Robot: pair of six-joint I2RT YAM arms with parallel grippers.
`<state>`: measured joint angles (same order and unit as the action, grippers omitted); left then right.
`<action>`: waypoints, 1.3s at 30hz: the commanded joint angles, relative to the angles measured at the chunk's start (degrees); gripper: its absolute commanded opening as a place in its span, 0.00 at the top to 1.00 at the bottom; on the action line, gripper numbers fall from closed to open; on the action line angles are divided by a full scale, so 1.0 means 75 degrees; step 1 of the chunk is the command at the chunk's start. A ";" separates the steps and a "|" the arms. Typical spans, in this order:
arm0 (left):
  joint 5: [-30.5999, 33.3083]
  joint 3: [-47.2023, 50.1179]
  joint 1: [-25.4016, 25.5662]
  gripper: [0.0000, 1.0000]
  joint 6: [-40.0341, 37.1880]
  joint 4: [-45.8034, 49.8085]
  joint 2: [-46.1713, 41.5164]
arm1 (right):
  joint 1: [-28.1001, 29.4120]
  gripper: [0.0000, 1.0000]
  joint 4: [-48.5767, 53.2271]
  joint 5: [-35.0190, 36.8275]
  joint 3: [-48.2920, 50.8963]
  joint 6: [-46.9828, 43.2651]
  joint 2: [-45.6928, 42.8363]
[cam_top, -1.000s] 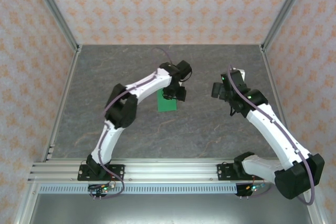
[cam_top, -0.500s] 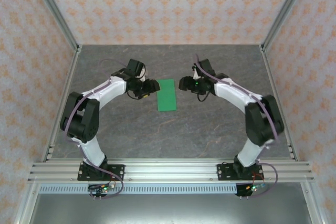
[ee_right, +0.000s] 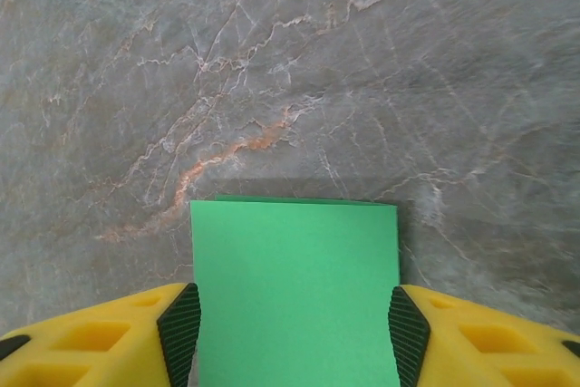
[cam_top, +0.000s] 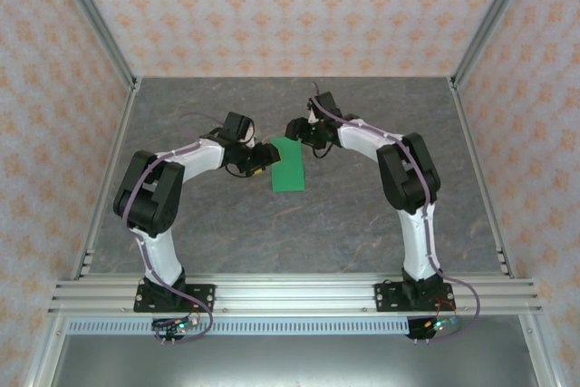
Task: Fold a paper plane with a square sheet of paper (fold left side to right side)
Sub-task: Third fold the triangle at the center of the table.
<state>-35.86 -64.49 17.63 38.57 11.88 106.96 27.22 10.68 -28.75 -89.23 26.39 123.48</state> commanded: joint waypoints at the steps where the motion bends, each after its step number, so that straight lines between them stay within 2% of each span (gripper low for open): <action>1: -0.0210 0.0130 0.0072 0.41 0.0201 -0.0372 0.0241 | 0.0028 0.40 -0.0023 -0.0127 -0.0333 0.0178 0.0341; 13: -0.0342 -0.0364 0.0402 0.44 0.0155 -0.0169 0.0759 | 0.0062 0.42 0.0237 -0.0104 -0.0375 0.0096 0.0598; 17: -0.0285 -0.0398 0.0412 0.50 0.0155 -0.0103 0.0713 | 0.0074 0.42 0.0353 -0.0011 -0.0327 -0.0021 0.0563; 21: -0.0282 -0.0413 0.0428 0.61 0.0155 -0.0063 0.0692 | 0.0081 0.42 0.0363 0.0031 -0.0275 -0.0053 0.0561; 31: -0.0126 -0.0434 0.0462 0.70 0.0114 0.0101 0.0519 | 0.0076 0.42 0.0416 0.0098 -0.0256 -0.0153 0.0480; 34: -0.0059 -0.0415 0.0461 0.77 0.0073 0.0198 0.0492 | 0.0079 0.42 0.0382 0.0140 -0.0226 -0.0246 0.0413; 37: -0.0049 -0.0393 0.0453 0.85 0.0128 0.0211 0.0494 | 0.0076 0.40 0.0128 0.0346 -0.0019 -0.0554 0.0008; 39: 0.0019 -0.0350 0.0456 0.89 0.0225 0.0214 0.0451 | 0.0084 0.35 -0.0201 0.0666 0.0355 -0.0833 -0.0528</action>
<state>-37.04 -66.39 21.12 39.51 12.27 111.31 27.64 10.72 -28.25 -89.45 23.83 125.73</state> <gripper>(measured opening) 0.125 0.639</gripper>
